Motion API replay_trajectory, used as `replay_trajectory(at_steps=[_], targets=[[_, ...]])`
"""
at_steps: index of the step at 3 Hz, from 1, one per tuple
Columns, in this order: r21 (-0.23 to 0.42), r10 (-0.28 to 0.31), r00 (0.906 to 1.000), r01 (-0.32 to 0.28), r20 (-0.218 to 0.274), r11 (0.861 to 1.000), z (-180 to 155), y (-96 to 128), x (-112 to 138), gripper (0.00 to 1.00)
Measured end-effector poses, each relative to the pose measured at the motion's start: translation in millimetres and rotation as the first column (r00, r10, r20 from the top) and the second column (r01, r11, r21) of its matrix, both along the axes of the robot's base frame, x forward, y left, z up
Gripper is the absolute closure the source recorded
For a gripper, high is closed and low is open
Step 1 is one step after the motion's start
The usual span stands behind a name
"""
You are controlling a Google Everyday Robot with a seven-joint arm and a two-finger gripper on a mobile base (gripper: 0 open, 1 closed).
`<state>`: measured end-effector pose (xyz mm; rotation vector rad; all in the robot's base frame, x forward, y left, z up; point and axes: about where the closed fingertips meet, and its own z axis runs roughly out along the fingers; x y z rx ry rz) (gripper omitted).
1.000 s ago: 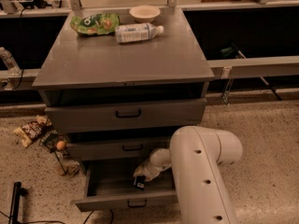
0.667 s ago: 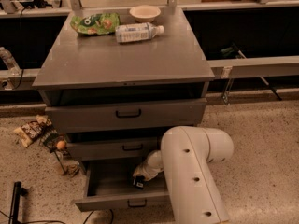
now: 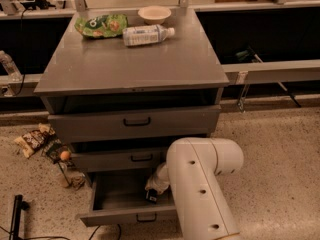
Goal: Place rxbar chocolate into bottom drawer
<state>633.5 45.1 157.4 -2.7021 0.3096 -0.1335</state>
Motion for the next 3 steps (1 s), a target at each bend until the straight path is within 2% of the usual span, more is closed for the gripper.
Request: replay_trajectory(at_steps=[1,2,3], targets=[[-0.019,0.035,0.9993,-0.035,-0.012,0.999,8.1,-4.3,-2.1,0.05],[-0.011,0.051,0.9983,-0.051,-0.029,0.999,28.8,-15.8,-8.1,0.14],[0.008,0.056,0.9978,-0.056,-0.034,0.998,46.6,-25.2,-13.6,0.39]])
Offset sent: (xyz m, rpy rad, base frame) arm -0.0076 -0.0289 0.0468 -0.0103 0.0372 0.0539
